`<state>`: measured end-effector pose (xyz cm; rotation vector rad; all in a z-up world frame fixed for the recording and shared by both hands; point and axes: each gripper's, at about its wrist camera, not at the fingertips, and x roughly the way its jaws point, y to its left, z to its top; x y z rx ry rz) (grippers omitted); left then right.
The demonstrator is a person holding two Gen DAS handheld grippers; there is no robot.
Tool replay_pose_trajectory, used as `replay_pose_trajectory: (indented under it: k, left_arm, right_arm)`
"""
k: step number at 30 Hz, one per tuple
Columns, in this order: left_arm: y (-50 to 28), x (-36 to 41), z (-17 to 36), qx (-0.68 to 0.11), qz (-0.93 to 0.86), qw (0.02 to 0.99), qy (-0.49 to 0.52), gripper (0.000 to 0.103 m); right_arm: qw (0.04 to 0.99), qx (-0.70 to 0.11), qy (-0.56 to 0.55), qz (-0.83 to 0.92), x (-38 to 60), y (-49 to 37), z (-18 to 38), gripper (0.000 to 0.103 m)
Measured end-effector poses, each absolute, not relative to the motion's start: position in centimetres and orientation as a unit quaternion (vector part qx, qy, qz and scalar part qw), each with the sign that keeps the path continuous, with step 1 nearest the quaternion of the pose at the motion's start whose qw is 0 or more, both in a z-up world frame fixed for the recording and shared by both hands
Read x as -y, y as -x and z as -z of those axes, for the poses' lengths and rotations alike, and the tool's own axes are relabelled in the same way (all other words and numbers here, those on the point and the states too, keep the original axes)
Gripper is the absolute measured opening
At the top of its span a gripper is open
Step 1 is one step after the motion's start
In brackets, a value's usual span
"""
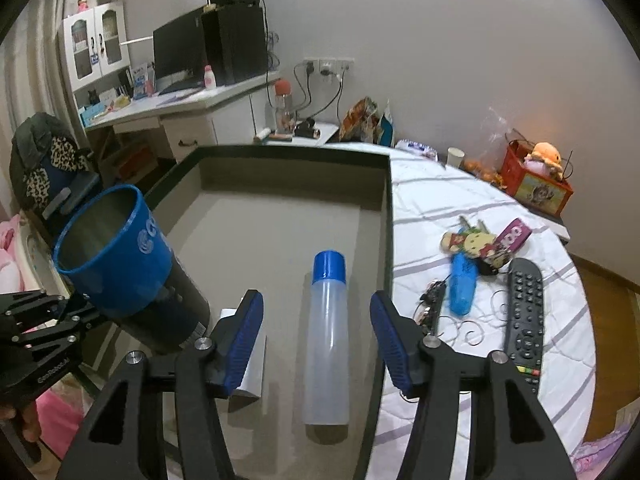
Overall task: Organize rigid objects
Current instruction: 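Carry the bottle over the tray box, lower it in, open the right tool, then move the right tool to the black TV remote and grasp it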
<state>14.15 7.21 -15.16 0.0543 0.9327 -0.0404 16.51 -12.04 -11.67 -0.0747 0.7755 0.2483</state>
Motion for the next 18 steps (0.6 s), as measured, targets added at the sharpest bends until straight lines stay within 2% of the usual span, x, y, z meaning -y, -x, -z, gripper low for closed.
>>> replay_pose_trajectory:
  k: [4, 8, 18]
  left_arm:
    - [-14.1, -7.2, 15.3, -0.450, 0.017, 0.892, -0.027, 0.017]
    - [-14.1, -7.2, 15.3, -0.450, 0.018, 0.892, -0.027, 0.017]
    - [-13.9, -7.5, 15.3, -0.451, 0.015, 0.892, -0.027, 0.017]
  right_arm:
    - [0.928, -0.354, 0.034, -0.113, 12.7, -15.3, 10.3, 0.058]
    - [0.944, -0.317, 0.022, -0.088, 14.7, -13.7, 8.5, 0.072]
    - [0.954, -0.300, -0.021, 0.002, 22.3, -11.6, 7.3, 0.072]
